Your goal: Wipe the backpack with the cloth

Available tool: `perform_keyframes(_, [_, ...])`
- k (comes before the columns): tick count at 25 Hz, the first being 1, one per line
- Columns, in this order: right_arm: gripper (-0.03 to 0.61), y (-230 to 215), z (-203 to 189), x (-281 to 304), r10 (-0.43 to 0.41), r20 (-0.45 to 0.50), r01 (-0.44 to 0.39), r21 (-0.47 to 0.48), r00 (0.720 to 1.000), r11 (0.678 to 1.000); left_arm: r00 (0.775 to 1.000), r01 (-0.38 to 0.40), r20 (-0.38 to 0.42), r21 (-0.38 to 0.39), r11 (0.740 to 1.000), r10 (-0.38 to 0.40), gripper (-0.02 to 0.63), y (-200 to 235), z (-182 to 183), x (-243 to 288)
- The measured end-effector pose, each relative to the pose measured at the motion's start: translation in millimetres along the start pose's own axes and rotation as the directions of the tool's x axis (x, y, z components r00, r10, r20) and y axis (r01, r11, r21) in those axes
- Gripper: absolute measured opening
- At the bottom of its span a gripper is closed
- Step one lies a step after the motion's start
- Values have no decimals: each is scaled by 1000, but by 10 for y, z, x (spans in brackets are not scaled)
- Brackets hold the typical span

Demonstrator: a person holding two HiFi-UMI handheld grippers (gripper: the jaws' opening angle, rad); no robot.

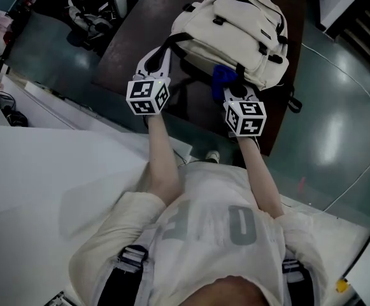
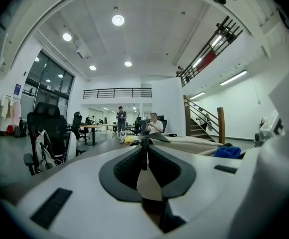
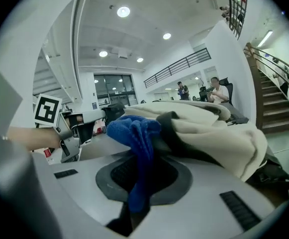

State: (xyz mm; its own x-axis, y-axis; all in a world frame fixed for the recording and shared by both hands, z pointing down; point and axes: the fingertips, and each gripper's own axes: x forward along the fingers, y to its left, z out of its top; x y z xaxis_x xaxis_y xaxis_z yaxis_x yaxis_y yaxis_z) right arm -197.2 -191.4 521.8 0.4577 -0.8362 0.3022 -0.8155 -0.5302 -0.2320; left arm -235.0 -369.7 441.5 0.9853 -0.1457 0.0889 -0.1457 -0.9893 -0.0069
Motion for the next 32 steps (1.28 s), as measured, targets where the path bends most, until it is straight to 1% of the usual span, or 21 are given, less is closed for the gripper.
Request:
perform_keyframes(4, [41,-270,-52,-220,-36,-1,36,20,999,999,997,-62,39,-57,996,65,38,-61,33,-40])
perform_keyframes(8, [41,-553,-210,-465,-50,-36,50,-6,998,999,992,-116,31,-68,991,118,38,-175,14,-122])
perform_keyframes(13, [43,-743,-239,-629,-18,-58,16,-32,998,999,983,-180,10,-95,979,182,38,-357,-50,-234])
perform_keyframes(16, [42,-917,-303,-706,-22,-76,22,-1,997,1000,977,-212,-4,-113,971,213,38,-495,-120,-297])
perform_keyframes(18, [42,-1082,-366,-749,-30,-102,30,1,994,1000,972,-232,-3,-127,964,234,37,-587,-128,-353])
perform_keyframes(21, [42,-1251,-399,-754,-9,-150,2,-41,989,999,965,-261,-8,-111,959,262,32,-726,-73,-418])
perform_keyframes(23, [42,-1319,-367,-786,-1,-175,-11,-66,985,998,960,-280,-8,-117,953,281,31,-807,-6,-464])
perform_keyframes(26, [42,-1377,-272,-932,9,-189,-19,-51,982,999,949,-314,-9,-143,938,316,23,-896,67,-576])
perform_keyframes(30, [41,-1356,35,-1023,38,-145,-50,-76,989,996,922,-370,31,-233,900,387,5,-800,136,-657])
perform_keyframes(32, [42,-1412,196,-998,45,-120,-54,-67,992,996,920,-364,47,-263,894,388,5,-787,147,-583])
